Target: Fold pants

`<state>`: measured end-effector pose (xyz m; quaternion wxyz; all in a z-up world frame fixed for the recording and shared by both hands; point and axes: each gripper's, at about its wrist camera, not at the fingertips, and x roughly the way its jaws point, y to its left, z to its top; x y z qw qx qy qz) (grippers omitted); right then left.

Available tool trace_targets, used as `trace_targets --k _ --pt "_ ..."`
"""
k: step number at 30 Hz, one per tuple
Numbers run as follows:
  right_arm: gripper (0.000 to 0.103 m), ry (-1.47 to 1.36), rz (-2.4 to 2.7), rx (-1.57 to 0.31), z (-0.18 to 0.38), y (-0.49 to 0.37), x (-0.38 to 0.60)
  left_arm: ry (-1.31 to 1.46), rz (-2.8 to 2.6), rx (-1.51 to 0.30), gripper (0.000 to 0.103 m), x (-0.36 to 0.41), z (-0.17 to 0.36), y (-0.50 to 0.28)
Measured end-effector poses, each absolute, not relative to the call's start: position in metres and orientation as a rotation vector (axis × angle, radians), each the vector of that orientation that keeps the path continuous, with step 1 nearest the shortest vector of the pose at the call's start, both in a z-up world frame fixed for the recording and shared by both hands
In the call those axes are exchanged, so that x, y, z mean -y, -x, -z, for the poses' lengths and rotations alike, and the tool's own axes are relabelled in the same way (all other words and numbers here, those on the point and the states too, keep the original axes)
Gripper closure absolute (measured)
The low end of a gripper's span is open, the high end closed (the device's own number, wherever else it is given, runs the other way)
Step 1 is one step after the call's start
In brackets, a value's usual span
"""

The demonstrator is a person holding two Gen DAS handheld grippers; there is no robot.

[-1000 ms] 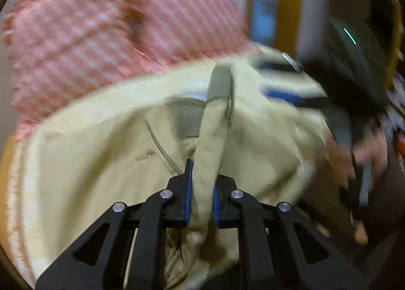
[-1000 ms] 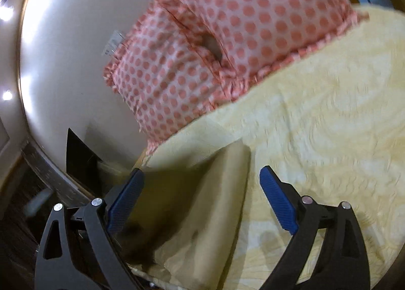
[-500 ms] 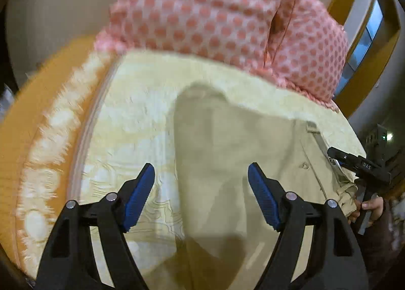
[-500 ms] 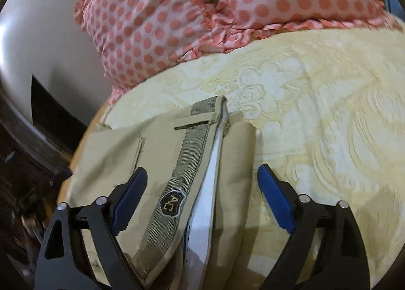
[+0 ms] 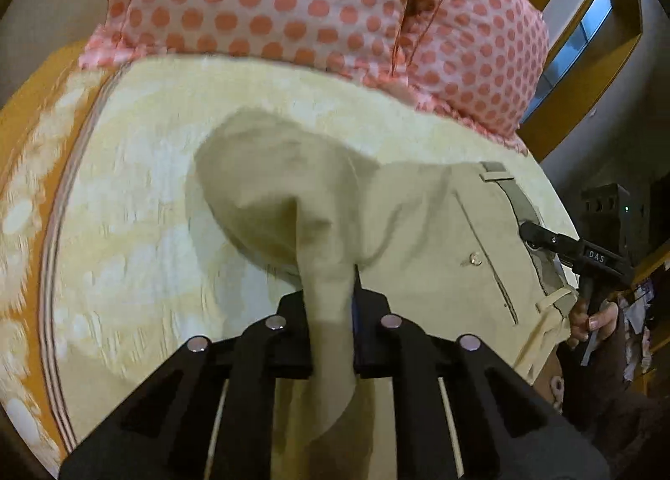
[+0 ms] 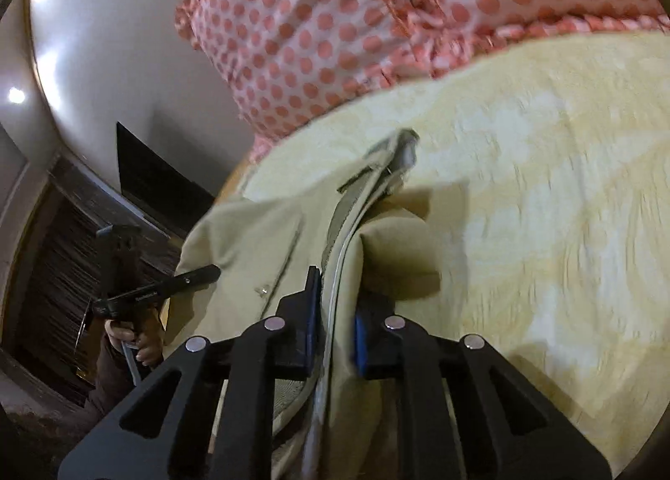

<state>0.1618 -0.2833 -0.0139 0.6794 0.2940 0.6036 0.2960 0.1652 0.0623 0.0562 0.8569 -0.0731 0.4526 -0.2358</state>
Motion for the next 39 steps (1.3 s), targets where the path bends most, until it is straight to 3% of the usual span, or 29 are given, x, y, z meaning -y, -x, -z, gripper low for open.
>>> trace_targets --k 4,6,8,10,13,16,18,21,23,24,25,26,27,35,39 --pt "0.09 -0.593 -0.588 -1.286 0.009 -0.201 0.28 0.075 0.429 -0.832 0.092 -0.037 -0.077 -0.198" --pt "0.088 -0.557 -0.519 -1.253 0.014 -0.22 0.281 0.034 0.357 -0.817 0.085 -0.023 -0.075 -0.223" --pt "0.066 -0.439 -0.4 -1.297 0.029 -0.236 0.279 -0.066 0.199 -0.815 0.081 -0.015 -0.071 -0.237" --pt "0.066 -0.36 -0.285 -1.319 0.029 -0.233 0.289 -0.095 0.154 -0.769 0.081 -0.018 -0.076 -0.225" --pt "0.055 -0.399 -0.386 -1.225 0.004 -0.213 0.295 -0.056 0.283 -0.729 0.063 -0.017 -0.083 -0.192" --pt "0.05 -0.385 -0.523 -1.27 -0.001 -0.195 0.27 -0.028 0.405 -0.798 0.054 -0.004 -0.07 -0.175" --pt "0.038 -0.357 -0.541 -1.349 0.011 -0.189 0.254 -0.038 0.403 -0.906 0.054 0.009 -0.046 -0.183" --pt "0.037 -0.177 -0.479 -1.41 0.026 -0.181 0.234 -0.097 0.339 -0.896 0.054 0.017 -0.035 -0.184" --pt "0.029 -0.113 -0.355 -1.395 0.011 -0.172 0.234 -0.091 0.299 -0.866 0.053 0.014 -0.045 -0.166" --pt "0.023 -0.103 -0.332 -1.359 -0.002 -0.165 0.233 -0.089 0.295 -0.841 0.041 0.013 -0.049 -0.154" --pt "0.008 -0.122 -0.347 -1.31 -0.015 -0.151 0.233 -0.09 0.285 -0.81 0.032 0.011 -0.054 -0.138" --pt "0.004 -0.138 -0.36 -1.275 -0.023 -0.141 0.232 -0.094 0.253 -0.768 0.014 0.008 -0.057 -0.116" --pt "0.004 -0.142 -0.372 -1.227 -0.034 -0.12 0.23 -0.096 0.229 -0.745 0.008 0.005 -0.057 -0.1" --pt "0.004 -0.031 -0.253 -1.191 -0.029 -0.062 0.202 -0.069 0.181 -0.793 0.007 0.002 -0.017 -0.047" --pt "0.001 -0.01 -0.235 -1.217 -0.022 -0.048 0.197 -0.082 0.146 -0.744 0.002 0.0 -0.012 -0.039"
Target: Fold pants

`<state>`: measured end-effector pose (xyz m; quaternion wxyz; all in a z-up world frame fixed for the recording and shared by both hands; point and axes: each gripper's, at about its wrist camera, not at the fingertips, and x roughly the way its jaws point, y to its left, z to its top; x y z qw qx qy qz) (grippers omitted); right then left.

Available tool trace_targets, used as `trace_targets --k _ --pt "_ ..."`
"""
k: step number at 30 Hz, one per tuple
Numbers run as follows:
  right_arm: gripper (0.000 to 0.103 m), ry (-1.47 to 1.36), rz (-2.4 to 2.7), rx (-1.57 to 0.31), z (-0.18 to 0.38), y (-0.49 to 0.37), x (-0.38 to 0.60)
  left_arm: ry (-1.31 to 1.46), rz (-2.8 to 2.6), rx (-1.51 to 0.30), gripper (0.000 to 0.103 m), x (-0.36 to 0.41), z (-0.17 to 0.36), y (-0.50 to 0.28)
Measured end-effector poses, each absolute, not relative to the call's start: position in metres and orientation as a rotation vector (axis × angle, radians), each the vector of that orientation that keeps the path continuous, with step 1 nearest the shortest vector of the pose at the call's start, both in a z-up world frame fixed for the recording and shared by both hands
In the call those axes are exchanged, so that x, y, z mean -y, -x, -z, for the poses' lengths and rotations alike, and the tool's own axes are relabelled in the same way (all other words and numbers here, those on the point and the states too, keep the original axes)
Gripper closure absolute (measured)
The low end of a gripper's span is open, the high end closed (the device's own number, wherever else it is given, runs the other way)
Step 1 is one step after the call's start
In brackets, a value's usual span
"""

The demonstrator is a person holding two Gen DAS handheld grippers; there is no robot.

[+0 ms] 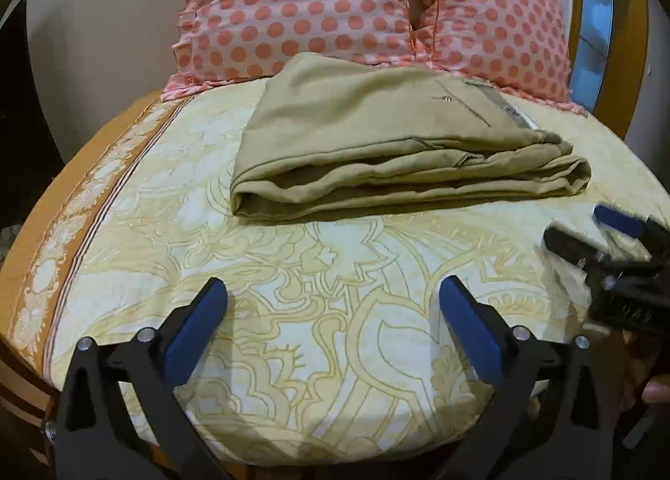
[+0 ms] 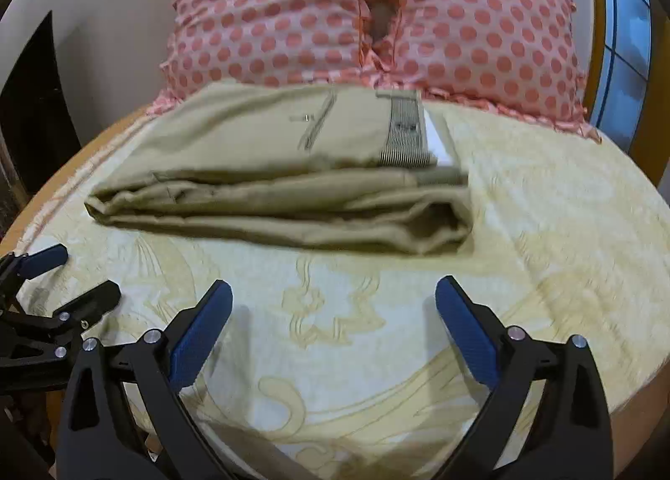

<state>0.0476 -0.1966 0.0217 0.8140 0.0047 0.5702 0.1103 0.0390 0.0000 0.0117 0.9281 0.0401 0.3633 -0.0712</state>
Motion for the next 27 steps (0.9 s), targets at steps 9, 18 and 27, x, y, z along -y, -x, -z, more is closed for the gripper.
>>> trace_targets --k 9,18,27 --pt "0.001 -0.003 -0.19 -1.142 -0.021 -0.034 0.195 -0.072 0.135 -0.689 0.002 -0.001 -0.008 -0.031" --pt "0.001 -0.003 -0.189 -1.139 -0.021 -0.034 0.195 -0.072 0.135 -0.689 0.002 -0.001 -0.008 -0.031" --pt "0.001 -0.002 -0.191 -1.138 -0.02 -0.034 0.195 -0.073 0.137 -0.689 0.002 -0.003 -0.008 -0.031"
